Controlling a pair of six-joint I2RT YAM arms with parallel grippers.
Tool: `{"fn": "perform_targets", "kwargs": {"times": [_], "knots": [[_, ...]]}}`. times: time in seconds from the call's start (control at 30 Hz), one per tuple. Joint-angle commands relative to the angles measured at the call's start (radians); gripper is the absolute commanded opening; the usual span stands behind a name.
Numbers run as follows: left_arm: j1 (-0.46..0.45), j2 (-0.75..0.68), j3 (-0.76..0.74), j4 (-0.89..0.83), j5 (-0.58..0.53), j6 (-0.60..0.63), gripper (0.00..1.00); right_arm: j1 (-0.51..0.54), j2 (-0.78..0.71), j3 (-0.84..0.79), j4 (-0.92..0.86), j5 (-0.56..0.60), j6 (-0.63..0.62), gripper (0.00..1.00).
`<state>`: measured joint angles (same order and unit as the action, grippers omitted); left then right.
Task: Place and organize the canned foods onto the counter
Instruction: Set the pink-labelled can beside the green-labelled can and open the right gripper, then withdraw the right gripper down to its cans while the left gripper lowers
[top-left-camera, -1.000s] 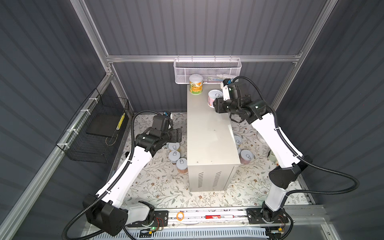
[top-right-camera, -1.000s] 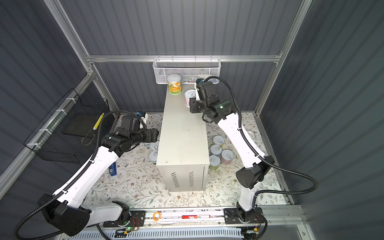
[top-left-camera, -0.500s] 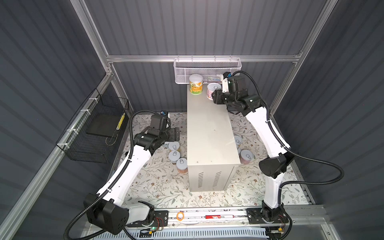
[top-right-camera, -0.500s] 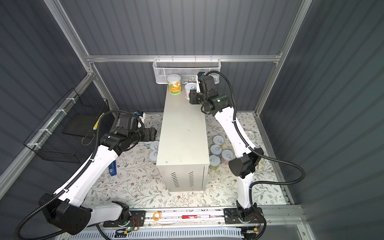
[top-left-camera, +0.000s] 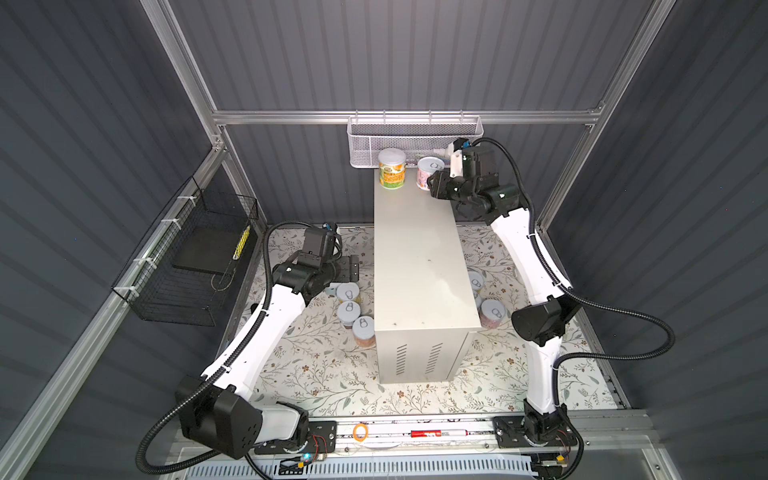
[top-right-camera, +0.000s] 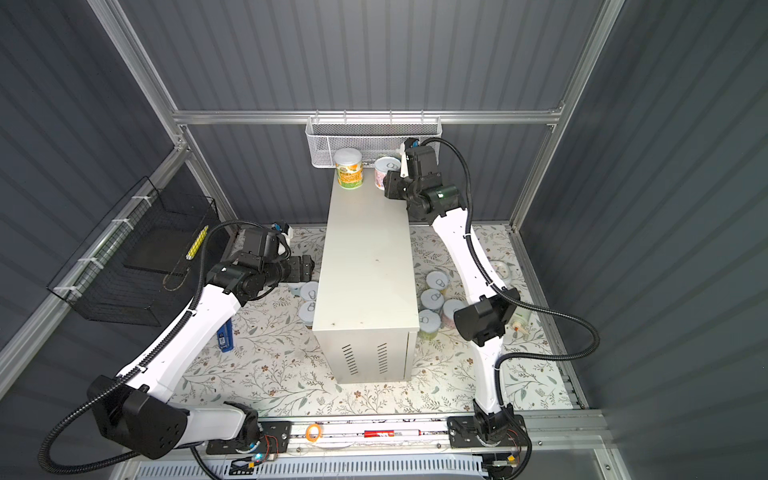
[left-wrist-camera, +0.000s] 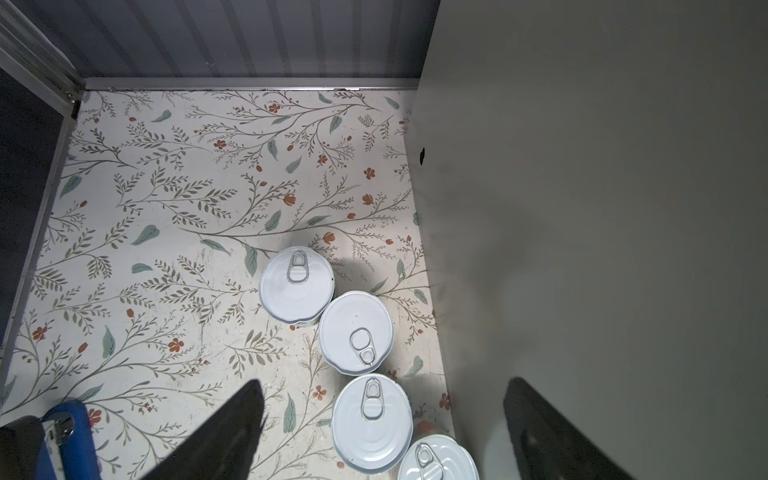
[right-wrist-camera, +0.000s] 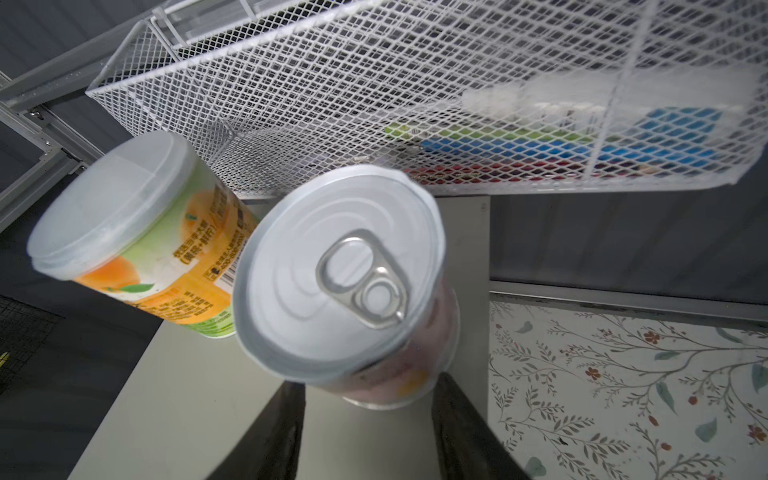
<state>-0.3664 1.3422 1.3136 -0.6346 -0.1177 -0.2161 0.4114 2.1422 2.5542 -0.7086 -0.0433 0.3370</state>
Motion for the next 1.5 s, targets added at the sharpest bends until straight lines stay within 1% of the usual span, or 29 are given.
{"fn": "perform_targets", "kwargs": {"times": [0.0, 0.3, 0.43, 0.57, 0.67, 0.73, 0.77, 0.93, 1.1, 1.2, 1.33, 1.47], "knots": [[0.009, 0.005, 0.001, 0.008, 0.013, 0.017, 0.92, -0.009, 0.031, 0.051, 0.033, -0.034, 0.017, 0.51], [0.015, 0.006, -0.011, 0.018, 0.012, 0.017, 0.92, -0.021, 0.057, 0.059, 0.07, -0.074, 0.038, 0.5], [0.017, 0.003, -0.009, 0.018, 0.016, 0.015, 0.92, -0.022, 0.055, 0.067, 0.084, -0.107, 0.042, 0.51], [0.017, -0.023, -0.024, 0.025, 0.021, 0.009, 0.93, -0.026, 0.018, 0.072, 0.065, -0.106, 0.035, 0.53], [0.017, -0.054, -0.048, 0.03, 0.023, -0.01, 0.93, -0.025, -0.048, 0.038, 0.046, -0.1, 0.026, 0.55], [0.017, -0.084, -0.081, 0.039, 0.023, -0.031, 0.93, -0.024, -0.121, -0.037, 0.048, -0.097, 0.023, 0.57], [0.017, -0.103, -0.103, 0.041, 0.025, -0.042, 0.93, -0.023, -0.174, -0.099, 0.058, -0.087, 0.023, 0.59], [0.015, -0.229, -0.248, 0.066, 0.029, -0.1, 0.93, -0.014, -0.459, -0.472, 0.14, 0.003, 0.018, 0.7], [0.007, -0.335, -0.395, 0.091, 0.035, -0.172, 0.91, -0.005, -0.732, -0.855, 0.208, 0.067, 0.035, 0.75], [-0.004, -0.373, -0.438, 0.086, 0.019, -0.194, 0.9, 0.018, -0.854, -1.008, 0.205, 0.107, 0.044, 0.77], [-0.027, -0.392, -0.453, 0.051, -0.01, -0.206, 0.9, 0.05, -0.996, -1.177, 0.162, 0.175, 0.058, 0.79], [-0.069, -0.425, -0.501, 0.049, -0.035, -0.238, 0.9, 0.06, -1.143, -1.341, 0.122, 0.204, 0.099, 0.81]]}}
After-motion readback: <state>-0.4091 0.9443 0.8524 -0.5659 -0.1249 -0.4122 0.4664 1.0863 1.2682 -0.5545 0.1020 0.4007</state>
